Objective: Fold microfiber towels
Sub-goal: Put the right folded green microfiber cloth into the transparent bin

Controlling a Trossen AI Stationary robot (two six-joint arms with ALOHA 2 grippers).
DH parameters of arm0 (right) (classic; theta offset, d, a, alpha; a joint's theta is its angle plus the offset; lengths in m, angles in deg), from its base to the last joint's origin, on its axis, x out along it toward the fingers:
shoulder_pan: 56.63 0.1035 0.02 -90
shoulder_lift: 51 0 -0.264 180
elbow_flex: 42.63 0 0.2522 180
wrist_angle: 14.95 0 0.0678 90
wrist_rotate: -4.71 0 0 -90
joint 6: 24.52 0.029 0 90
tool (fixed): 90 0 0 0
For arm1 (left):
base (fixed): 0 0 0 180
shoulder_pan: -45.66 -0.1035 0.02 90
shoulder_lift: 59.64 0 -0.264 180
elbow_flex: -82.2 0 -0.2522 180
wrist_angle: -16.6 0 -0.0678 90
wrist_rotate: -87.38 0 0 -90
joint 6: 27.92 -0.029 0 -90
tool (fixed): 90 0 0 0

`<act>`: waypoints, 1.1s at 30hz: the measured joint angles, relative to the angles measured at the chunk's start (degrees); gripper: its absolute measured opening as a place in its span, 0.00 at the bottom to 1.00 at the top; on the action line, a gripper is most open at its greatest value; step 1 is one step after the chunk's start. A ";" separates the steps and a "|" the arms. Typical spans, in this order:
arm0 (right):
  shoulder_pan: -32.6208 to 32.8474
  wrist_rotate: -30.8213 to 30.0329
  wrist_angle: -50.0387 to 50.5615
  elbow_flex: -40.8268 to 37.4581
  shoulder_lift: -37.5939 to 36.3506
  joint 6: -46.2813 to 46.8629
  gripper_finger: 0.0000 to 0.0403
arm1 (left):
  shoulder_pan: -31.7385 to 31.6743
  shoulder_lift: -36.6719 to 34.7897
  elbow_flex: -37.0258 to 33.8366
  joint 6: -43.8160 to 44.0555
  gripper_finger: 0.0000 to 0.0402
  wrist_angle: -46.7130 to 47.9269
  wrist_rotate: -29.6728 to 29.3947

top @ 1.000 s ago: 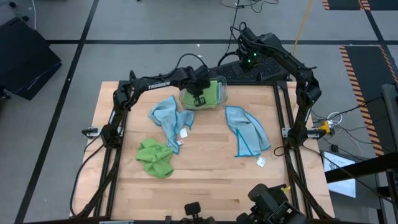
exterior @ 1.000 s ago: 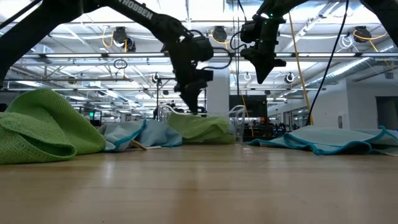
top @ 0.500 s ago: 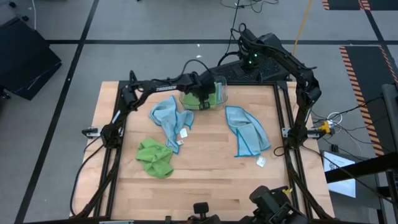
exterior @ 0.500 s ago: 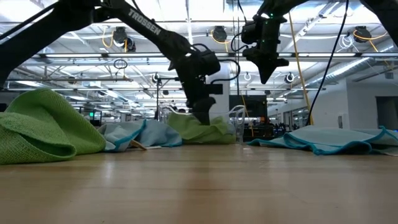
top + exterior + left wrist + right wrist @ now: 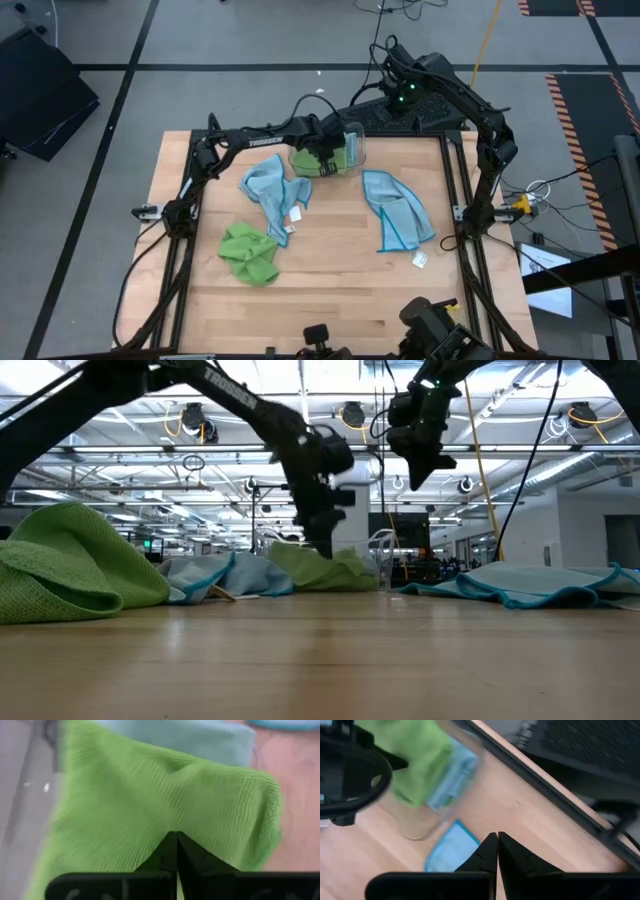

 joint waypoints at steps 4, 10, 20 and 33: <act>0.15 5.51 -3.51 -0.01 0.00 -2.35 0.00 | -0.15 -5.04 0.48 8.10 0.01 3.34 -1.50; 1.57 8.20 -11.61 -2.99 0.00 -3.67 0.00 | 0.49 -13.58 0.29 15.59 0.01 8.40 -3.47; 7.71 16.41 -33.69 -21.02 -0.02 3.84 0.00 | 0.85 -24.27 0.26 18.07 0.00 14.27 -4.37; 11.61 11.30 -44.98 -24.44 7.34 5.09 0.00 | 4.43 -25.77 0.15 22.59 0.00 18.65 -3.99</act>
